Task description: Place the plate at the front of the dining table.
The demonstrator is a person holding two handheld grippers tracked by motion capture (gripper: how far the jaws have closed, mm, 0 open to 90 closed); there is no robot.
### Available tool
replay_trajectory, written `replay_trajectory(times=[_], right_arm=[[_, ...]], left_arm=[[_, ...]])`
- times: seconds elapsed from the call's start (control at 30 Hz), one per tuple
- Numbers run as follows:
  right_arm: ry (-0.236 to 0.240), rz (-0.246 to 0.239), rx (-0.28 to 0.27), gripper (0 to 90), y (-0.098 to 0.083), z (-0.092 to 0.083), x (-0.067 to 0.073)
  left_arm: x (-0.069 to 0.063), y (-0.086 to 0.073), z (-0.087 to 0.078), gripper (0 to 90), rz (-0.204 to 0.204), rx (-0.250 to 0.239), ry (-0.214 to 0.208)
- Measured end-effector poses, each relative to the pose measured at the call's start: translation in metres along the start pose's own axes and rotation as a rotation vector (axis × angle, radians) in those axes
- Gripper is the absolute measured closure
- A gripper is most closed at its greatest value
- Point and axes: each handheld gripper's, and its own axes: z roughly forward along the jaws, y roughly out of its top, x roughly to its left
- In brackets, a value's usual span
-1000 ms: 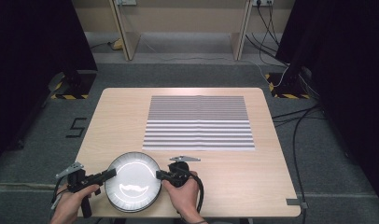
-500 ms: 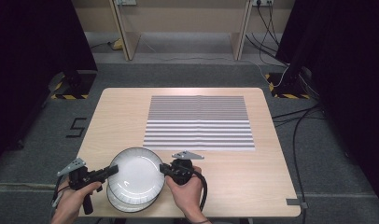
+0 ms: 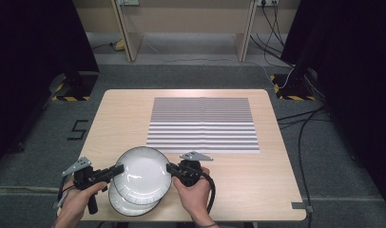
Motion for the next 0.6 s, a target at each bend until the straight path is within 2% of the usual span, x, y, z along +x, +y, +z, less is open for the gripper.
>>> replay_trajectory(times=[0.43, 0.6], right_arm=[[-0.011, -0.031, -0.043, 85.6, 0.005, -0.007, -0.003], [-0.015, -0.027, -0.049, 85.6, 0.006, -0.009, -0.005]], left_arm=[[-0.006, 0.009, 0.004, 82.9, 0.031, -0.011, -0.006], [-0.008, 0.012, 0.007, 82.8, 0.046, -0.004, -0.005]])
